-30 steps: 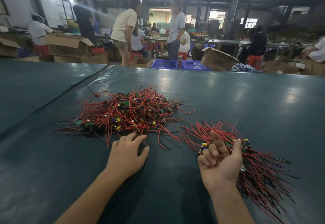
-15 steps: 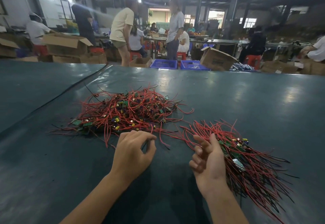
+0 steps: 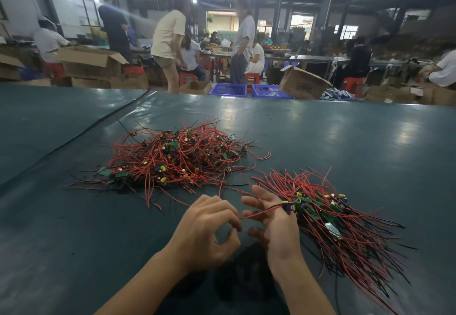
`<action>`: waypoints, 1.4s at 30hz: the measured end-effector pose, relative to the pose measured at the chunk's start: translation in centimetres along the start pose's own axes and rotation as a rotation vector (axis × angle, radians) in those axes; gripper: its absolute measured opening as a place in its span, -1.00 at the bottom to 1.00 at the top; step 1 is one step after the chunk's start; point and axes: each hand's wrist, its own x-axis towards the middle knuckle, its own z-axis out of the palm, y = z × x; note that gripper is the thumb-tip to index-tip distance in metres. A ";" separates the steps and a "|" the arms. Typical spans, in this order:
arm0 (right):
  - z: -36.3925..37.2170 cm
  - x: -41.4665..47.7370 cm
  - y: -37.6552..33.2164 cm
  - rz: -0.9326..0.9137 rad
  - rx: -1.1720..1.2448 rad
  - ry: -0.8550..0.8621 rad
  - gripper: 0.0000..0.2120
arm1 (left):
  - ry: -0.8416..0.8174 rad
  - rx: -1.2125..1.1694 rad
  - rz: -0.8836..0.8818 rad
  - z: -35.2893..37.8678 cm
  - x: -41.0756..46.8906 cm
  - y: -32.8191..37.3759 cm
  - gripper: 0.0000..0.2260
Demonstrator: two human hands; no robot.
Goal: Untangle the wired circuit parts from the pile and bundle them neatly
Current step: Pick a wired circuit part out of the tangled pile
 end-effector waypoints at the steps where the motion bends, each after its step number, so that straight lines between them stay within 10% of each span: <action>1: -0.1 0.0 -0.2 0.001 0.013 0.002 -0.67 | 0.016 0.015 -0.012 -0.1 0.0 -0.2 -0.94; 16: 0.2 -0.7 -0.2 0.110 0.125 -0.334 -0.63 | 0.399 0.268 -0.275 -0.6 0.1 -1.7 -0.72; 24: 1.3 -1.1 0.9 0.004 -0.091 -0.187 -0.75 | 0.311 -0.407 -0.454 0.6 0.3 0.6 -0.78; 30: 1.1 -0.2 0.5 -0.094 0.071 -0.022 -0.81 | 0.448 -0.589 -0.656 0.9 0.8 -0.1 -0.80; 42: 1.2 -0.5 0.5 -0.184 0.028 -0.001 -0.84 | 0.166 -0.773 -0.696 1.6 0.4 -0.2 -0.72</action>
